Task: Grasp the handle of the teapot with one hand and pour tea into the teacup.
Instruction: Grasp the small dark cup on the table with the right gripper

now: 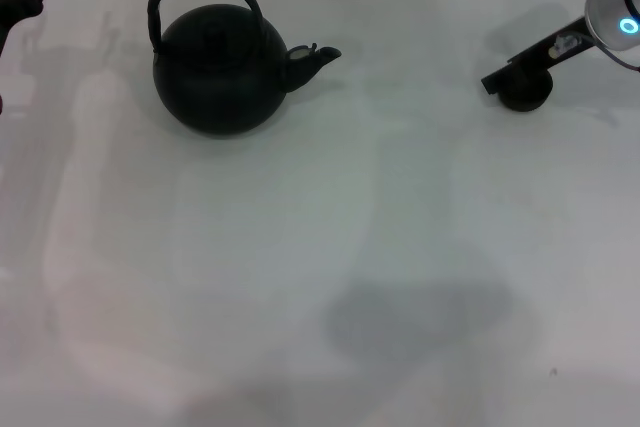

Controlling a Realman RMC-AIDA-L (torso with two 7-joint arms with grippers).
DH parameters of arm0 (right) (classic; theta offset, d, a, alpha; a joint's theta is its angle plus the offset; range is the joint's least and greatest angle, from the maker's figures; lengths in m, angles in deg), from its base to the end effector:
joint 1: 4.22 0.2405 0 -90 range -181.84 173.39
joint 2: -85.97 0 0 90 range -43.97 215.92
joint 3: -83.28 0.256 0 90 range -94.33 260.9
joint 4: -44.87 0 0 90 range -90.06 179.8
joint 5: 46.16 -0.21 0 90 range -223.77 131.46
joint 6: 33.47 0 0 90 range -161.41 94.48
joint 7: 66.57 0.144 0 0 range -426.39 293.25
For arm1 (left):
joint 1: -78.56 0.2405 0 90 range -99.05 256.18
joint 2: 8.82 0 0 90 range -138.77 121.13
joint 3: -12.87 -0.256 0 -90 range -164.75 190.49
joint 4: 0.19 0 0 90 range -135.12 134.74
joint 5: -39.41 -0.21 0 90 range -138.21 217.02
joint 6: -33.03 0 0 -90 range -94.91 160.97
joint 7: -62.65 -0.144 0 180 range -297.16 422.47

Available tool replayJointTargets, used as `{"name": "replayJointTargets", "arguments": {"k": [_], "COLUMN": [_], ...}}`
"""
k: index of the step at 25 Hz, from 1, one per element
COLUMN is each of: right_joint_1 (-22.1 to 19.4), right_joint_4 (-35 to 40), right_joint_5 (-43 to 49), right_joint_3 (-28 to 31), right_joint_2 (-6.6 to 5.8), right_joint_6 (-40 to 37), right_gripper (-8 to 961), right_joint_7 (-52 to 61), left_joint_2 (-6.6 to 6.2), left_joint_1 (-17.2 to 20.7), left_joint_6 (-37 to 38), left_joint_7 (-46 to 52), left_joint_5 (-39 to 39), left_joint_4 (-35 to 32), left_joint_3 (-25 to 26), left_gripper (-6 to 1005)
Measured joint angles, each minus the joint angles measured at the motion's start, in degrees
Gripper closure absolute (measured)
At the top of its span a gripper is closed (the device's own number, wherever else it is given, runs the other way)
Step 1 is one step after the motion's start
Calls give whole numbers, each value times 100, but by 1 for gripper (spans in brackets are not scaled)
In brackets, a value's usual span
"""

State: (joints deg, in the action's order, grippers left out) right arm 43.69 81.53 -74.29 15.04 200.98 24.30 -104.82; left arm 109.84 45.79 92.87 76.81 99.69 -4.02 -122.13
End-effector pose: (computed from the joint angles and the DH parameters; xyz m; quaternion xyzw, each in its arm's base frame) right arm 0.2536 0.4304 -0.0119 -0.8630 0.3933 -0.1505 0.2791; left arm -0.3294 0.3706 0.0018 -0.6626 -0.2907 -0.2978 0.6228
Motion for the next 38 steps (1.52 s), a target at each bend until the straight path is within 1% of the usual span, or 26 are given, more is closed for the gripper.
{"name": "replayJointTargets", "arguments": {"k": [5, 18, 26, 28, 32, 34, 36, 38], "right_joint_1": [-14, -57, -66, -110, -308, -357, -358, -333], "right_joint_4": [12, 51, 165, 318, 914, 1190, 1412, 1650], "right_joint_5": [60, 66, 362, 403, 352, 265, 146, 0], "right_joint_3": [7, 34, 5, -8, -16, -31, -151, -479], "right_joint_2": [11, -7, 9, 15, 35, 43, 43, 44], "right_joint_6": [67, 234, 440, 512, 746, 916, 1114, 1320], "right_gripper": [143, 149, 152, 153, 155, 179, 204, 228], "right_joint_7": [7, 98, 297, 294, 260, 258, 257, 258], "left_joint_2": [0, -17, -27, -28, -24, -23, -22, -21], "left_joint_1": [-11, -19, -21, -22, -24, -25, -27, -27], "left_joint_6": [0, 1, 2, 2, 2, 2, 2, 1], "left_joint_7": [0, -17, -28, -32, -36, -36, -35, -35], "left_joint_5": [0, 10, 10, 10, 16, 18, 18, 19], "left_joint_4": [3, 25, 32, 32, 32, 32, 32, 32], "left_joint_3": [0, 0, 0, 0, 7, 9, 9, 10], "left_gripper": [112, 114, 112, 112, 112, 113, 113, 113]}}
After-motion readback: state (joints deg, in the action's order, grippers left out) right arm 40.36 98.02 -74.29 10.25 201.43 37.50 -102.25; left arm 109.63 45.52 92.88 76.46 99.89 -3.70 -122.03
